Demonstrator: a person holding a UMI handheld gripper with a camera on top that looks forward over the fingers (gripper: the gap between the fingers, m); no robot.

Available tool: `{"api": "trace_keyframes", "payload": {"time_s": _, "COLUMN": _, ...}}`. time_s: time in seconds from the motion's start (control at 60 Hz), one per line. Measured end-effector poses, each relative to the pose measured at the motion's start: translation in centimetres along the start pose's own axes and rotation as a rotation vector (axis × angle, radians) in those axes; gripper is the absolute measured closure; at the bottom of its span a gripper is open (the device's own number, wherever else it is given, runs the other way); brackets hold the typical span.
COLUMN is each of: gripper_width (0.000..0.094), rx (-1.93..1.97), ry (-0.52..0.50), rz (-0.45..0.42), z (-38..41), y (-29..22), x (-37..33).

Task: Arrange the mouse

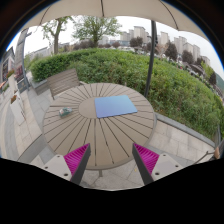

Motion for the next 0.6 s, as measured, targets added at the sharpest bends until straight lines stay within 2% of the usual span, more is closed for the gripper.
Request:
{"api": "trace_keyframes", "payload": {"time_s": 0.167, "gripper_width": 0.0072, "rx": -0.001, "ry": -0.011, "rz": 0.006, "z": 8.3, "y": 1.0, "x": 2.8}}
{"api": "trace_keyframes", "payload": {"time_s": 0.4, "gripper_width": 0.008, "rx": -0.008, "ry": -0.092, "rz": -0.007, "z": 22.7, "y": 2.2, "x": 7.4}}
{"api": "trace_keyframes", "payload": {"time_s": 0.6, "gripper_width": 0.0081, "rx": -0.013, "ry": -0.126, "rz": -0.001, "z": 30.2, "y": 2.8, "x": 12.0}}
Point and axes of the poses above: the point between the fingertips, and its own axes, seen from behind it with the camera up: z to the left, y down, x forward, the way the camera looks, the point moved 7 cm from there along -x, backward, against the way the camera looks, and after that the axes turned 11 degrees about x, right-handed, at the moved point
